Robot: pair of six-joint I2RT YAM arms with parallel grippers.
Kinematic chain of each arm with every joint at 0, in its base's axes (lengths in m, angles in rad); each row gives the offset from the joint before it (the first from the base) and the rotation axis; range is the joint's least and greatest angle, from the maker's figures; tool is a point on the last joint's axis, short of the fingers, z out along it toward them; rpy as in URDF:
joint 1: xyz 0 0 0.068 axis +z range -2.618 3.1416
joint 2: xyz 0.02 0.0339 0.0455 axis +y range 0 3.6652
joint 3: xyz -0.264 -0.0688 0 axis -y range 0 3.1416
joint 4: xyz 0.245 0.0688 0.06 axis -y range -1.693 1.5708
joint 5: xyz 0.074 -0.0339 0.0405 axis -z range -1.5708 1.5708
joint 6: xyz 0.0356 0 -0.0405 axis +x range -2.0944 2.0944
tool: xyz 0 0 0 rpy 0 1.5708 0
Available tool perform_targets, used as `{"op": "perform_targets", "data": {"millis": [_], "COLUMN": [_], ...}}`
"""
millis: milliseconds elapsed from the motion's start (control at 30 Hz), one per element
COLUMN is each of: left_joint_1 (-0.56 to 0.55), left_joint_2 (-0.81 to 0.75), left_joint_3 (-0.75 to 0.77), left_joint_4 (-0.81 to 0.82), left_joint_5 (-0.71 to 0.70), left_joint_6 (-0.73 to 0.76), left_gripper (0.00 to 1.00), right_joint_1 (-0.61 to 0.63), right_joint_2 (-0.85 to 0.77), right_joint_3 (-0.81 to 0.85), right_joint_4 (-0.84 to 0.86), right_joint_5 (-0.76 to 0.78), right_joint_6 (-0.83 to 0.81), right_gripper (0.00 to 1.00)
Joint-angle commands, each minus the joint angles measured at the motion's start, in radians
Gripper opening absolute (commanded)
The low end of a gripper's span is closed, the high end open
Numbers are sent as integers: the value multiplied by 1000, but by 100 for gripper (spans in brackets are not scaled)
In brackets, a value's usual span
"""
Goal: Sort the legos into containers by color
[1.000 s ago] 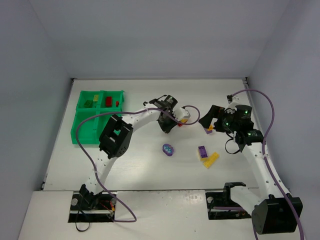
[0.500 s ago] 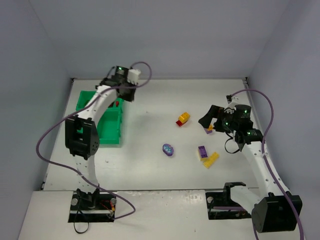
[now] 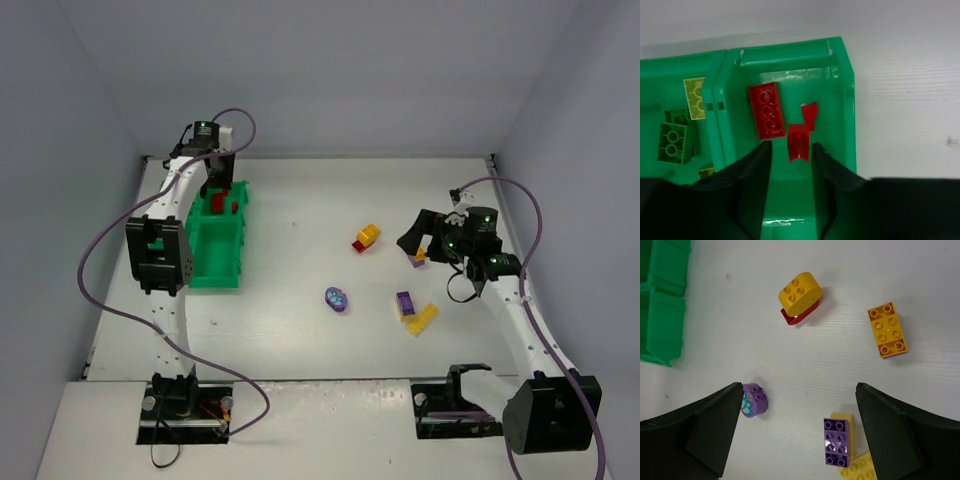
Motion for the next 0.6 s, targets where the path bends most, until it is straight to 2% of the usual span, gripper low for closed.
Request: {"op": "perform_targets", "data": {"millis": [0,33,100,367,567], "left_joint_1": [1,1,3,1,-16], "left_joint_2": [-30,-30,-31,-102,-281], "left_joint_3": [76,83,94,61,-54], "left_joint_4": [-19,-22,-24,-42,-28], "left_joint_5": [-46,-46,-47,0,72], "left_joint_6": [-25,-25,-26,-83,-215], "left_gripper": [34,41,47,56,70], "right_joint_1": [-6,-4,-4,37,224], "right_joint_2": [8,13,25,155,353], "right_joint_3": [45,48,57,170,334], "right_joint_4": [58,57,55,31,-26], "right_joint_5": [41,47,62,133,304], "right_joint_6": [-33,-36,-44,-116,-229], "right_gripper": [91,91,91,88,89]}}
